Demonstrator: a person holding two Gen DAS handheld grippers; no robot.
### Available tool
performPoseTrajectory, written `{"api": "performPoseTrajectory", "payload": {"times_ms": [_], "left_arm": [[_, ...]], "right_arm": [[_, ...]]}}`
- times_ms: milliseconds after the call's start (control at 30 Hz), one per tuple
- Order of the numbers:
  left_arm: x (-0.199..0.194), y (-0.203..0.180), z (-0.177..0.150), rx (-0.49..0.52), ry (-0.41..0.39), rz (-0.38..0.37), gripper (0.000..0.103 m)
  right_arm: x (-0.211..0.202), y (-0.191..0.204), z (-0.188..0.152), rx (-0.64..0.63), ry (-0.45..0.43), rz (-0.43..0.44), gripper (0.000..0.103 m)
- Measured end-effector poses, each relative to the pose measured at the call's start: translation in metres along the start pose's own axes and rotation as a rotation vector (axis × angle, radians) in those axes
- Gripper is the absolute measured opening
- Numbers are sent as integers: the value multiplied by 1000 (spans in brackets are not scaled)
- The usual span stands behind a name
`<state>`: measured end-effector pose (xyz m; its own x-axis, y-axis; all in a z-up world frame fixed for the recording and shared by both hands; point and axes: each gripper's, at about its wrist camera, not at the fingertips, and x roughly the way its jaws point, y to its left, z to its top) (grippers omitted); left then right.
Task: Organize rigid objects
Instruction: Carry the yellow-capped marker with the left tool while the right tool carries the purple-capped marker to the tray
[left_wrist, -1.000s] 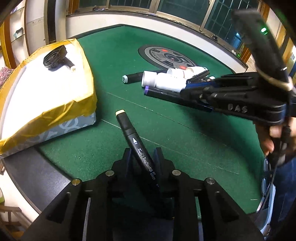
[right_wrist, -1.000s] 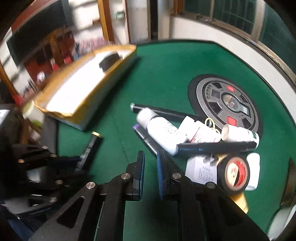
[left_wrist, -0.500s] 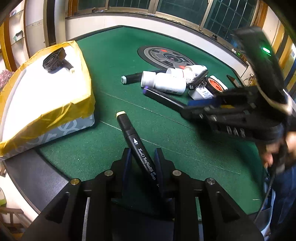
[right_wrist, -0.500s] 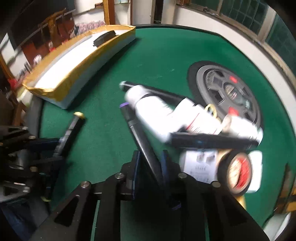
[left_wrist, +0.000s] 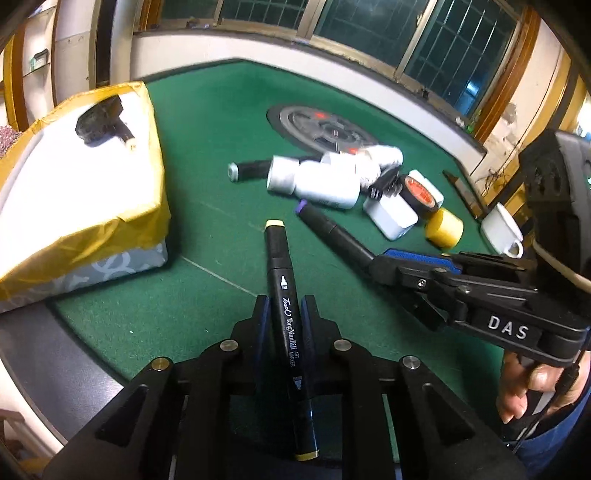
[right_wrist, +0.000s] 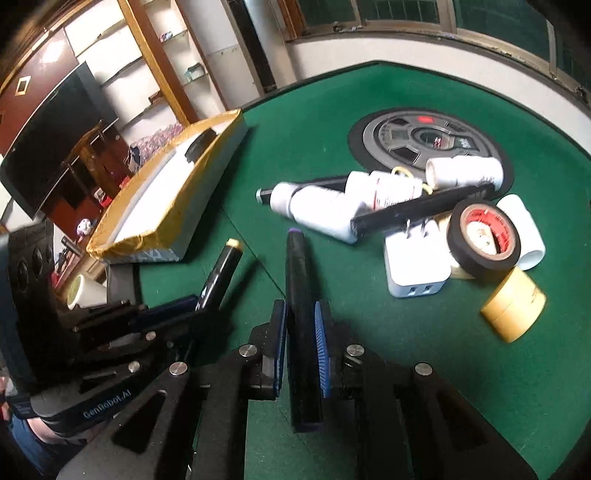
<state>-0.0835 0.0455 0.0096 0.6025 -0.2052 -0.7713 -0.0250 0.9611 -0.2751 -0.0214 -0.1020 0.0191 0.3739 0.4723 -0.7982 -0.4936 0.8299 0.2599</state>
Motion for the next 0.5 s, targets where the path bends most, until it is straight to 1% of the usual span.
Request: {"api": "performPoseTrajectory", "payload": {"times_ms": [67, 167, 200, 267, 300, 333, 400, 433, 500], "left_arm": [[1, -5, 0, 28, -2, 26, 15], [2, -17, -2, 118, 16, 90, 16], [2, -19, -3, 132, 23, 105, 17], [3, -27, -8, 199, 19, 149, 17], [3, -30, -10, 225, 11, 169, 18], [3, -30, -10, 222, 1, 175, 17], [3, -29, -11, 207, -22, 164, 14], [2, -27, -11, 200, -30, 146, 13], [-5, -22, -11, 148, -62, 68, 12]], "right_arm": [[4, 2, 0, -18, 17, -9, 13], [7, 8, -5, -53, 44, -30, 13], [10, 10, -6, -71, 53, -45, 13], [13, 13, -8, -85, 63, -60, 14], [14, 16, -9, -116, 63, -79, 14], [14, 19, -10, -133, 64, -90, 14], [15, 20, -11, -153, 61, -106, 13], [15, 21, -11, -155, 61, -111, 13], [10, 19, -9, -141, 39, -105, 13]]}}
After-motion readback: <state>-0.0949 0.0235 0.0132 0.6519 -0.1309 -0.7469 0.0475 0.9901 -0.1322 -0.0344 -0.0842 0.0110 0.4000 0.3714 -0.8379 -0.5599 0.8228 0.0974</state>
